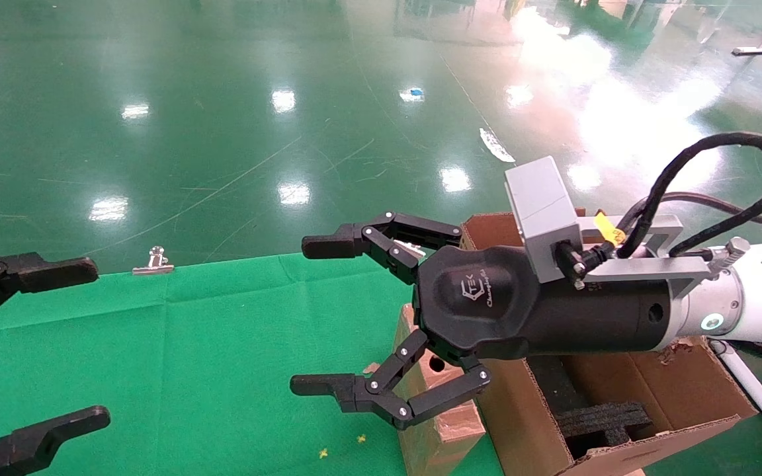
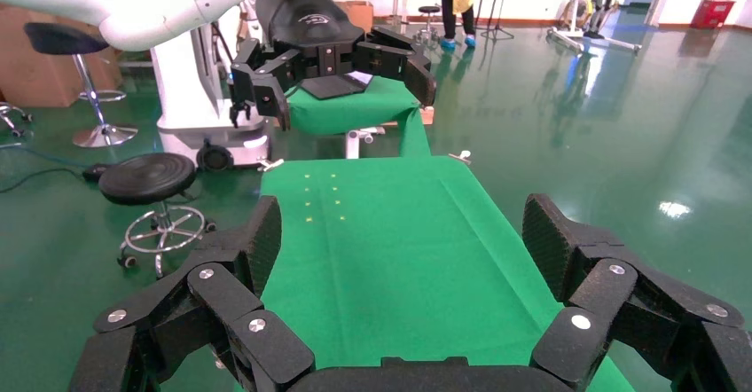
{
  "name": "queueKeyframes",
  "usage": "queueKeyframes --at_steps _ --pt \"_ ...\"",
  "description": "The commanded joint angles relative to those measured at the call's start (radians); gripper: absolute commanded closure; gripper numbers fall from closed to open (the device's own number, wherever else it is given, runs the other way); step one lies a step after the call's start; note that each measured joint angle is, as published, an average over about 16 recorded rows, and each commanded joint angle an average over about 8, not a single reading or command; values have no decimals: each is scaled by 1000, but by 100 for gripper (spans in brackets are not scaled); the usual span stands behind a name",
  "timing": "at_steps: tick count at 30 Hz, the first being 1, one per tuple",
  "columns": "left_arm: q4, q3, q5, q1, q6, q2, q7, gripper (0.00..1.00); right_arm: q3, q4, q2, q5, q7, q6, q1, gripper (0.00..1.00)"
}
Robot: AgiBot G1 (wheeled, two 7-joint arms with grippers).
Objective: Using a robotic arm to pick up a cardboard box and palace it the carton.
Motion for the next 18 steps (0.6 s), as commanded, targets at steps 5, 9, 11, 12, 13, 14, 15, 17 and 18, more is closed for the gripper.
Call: queueKeyframes --at_steps 5,9,11,12,13,14,15,17,18 --pt "0 0 0 0 0 0 0 0 0 0 0 0 0 0 0 0" --pt "0 0 0 0 0 0 0 0 0 0 0 0 0 0 0 0" --pt "0 0 0 0 0 0 0 0 0 0 0 0 0 0 0 0" --pt "0 0 0 0 0 0 0 0 0 0 0 0 0 0 0 0" --pt "0 0 0 0 0 0 0 0 -1 0 0 0 0 0 0 0" --pt "0 0 0 0 0 0 0 0 -1 0 0 -1 0 0 0 0" --pt "0 0 0 0 0 0 0 0 -2 1 0 -2 0 -1 1 0" --pt "0 0 0 0 0 0 0 0 -6 8 0 -12 -3 -5 4 0" --pt "0 0 0 0 0 0 0 0 -10 14 0 -22 -4 -7 8 0"
